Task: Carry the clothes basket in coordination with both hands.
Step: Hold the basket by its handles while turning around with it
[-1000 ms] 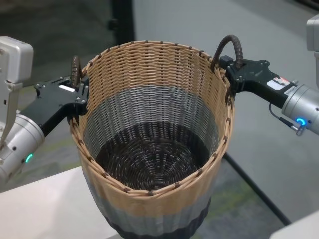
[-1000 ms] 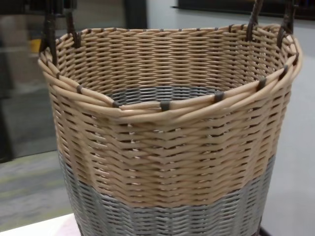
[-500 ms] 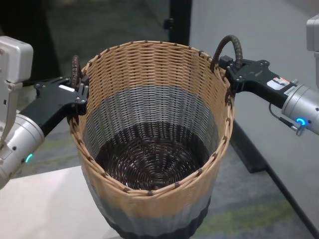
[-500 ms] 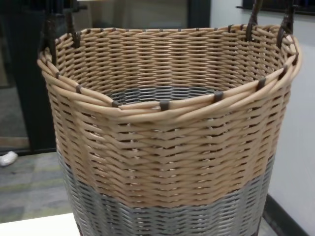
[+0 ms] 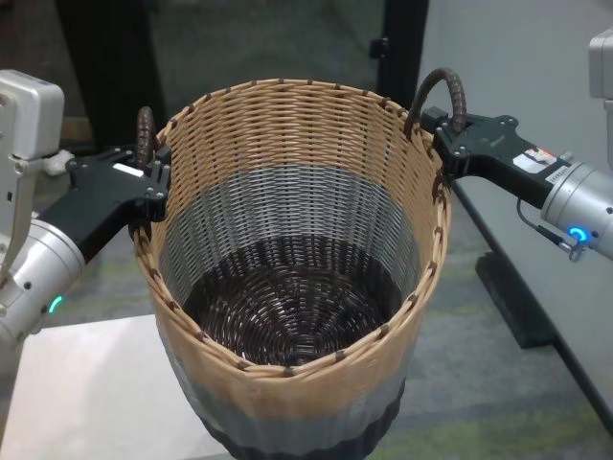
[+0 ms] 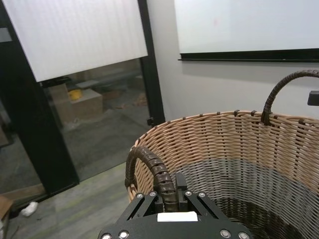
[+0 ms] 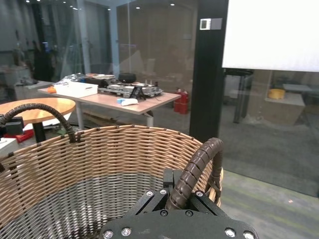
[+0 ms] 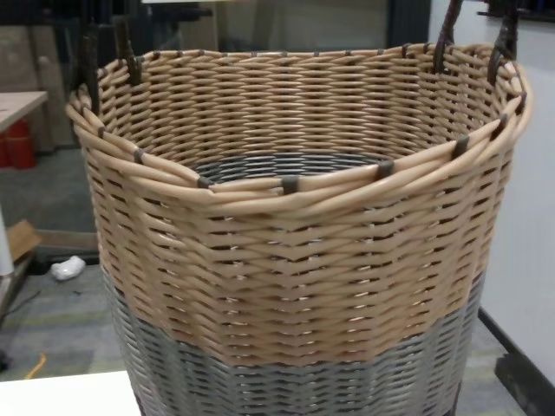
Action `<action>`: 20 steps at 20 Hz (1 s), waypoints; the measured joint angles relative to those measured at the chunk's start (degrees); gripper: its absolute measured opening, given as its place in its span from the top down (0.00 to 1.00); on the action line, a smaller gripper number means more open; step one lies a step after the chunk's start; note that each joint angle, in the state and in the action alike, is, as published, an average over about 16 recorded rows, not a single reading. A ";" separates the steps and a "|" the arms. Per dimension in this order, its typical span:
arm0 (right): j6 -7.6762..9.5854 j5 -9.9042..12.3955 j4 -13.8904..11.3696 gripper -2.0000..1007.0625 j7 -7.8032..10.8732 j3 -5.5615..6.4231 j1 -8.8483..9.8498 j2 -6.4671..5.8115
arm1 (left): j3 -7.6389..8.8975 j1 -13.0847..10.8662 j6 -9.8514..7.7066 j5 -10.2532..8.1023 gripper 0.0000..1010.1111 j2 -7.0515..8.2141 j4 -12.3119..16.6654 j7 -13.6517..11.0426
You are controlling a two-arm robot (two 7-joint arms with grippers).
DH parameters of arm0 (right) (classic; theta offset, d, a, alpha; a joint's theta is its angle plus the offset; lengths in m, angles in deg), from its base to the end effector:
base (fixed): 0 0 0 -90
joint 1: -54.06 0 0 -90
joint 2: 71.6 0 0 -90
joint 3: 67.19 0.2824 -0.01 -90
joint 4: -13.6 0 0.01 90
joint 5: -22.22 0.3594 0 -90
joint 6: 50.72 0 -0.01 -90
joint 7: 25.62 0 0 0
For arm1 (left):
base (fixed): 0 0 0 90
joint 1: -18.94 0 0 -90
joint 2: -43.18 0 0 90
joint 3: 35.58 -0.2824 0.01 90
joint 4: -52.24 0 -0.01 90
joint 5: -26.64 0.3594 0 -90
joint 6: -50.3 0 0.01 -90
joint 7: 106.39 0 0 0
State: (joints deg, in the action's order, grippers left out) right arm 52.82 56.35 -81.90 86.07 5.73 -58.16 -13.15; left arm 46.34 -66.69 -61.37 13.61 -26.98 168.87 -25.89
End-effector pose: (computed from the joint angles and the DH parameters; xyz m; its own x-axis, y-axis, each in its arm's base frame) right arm 0.4403 -0.0396 -0.1220 0.6296 -0.7741 0.0661 0.7734 0.6326 0.0406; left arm 0.3517 -0.0026 -0.1119 0.3826 0.9094 0.1631 -0.9160 0.3965 -0.0619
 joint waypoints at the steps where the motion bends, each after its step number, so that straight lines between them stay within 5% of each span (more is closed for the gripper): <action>1: 0.00 0.00 0.00 0.99 0.00 0.00 0.00 0.00 | 0.00 0.00 0.00 0.00 0.83 0.00 0.00 0.00; 20: -1.12 -1.99 1.22 0.99 -0.85 -1.26 -1.44 0.72 | 1.15 -0.15 1.29 -0.17 0.83 -0.93 -1.31 -0.16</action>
State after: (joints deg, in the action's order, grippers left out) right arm 51.70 54.36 -80.68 85.22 4.47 -59.60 -12.43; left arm 47.49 -66.84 -60.08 13.43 -27.91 167.56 -26.05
